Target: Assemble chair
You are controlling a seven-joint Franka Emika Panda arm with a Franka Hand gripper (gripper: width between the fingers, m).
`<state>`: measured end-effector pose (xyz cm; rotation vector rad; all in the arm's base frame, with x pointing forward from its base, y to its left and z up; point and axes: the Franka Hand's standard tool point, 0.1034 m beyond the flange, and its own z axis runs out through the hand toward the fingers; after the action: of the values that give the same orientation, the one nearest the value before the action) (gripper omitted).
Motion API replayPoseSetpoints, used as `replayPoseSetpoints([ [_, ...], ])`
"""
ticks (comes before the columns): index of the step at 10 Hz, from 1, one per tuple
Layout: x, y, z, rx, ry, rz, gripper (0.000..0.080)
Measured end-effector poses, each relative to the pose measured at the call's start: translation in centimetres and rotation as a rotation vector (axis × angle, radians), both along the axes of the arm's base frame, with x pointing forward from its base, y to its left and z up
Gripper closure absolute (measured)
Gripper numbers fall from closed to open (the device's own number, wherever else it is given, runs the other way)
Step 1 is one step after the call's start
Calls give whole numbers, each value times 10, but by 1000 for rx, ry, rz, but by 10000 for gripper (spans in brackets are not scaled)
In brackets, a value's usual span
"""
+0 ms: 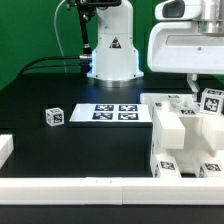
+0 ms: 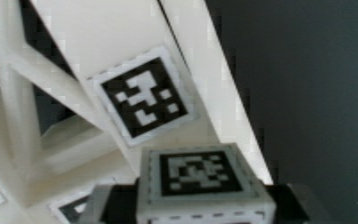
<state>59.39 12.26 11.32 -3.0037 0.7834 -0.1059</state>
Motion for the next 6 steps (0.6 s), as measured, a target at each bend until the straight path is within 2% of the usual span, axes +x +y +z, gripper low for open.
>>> replayPoseSetpoints([
  [2,0,-4,0,16,7,-203,519],
  [4,-1,3,0,39,9,-511,519],
  [6,3,3,0,99,-10,-825,519],
])
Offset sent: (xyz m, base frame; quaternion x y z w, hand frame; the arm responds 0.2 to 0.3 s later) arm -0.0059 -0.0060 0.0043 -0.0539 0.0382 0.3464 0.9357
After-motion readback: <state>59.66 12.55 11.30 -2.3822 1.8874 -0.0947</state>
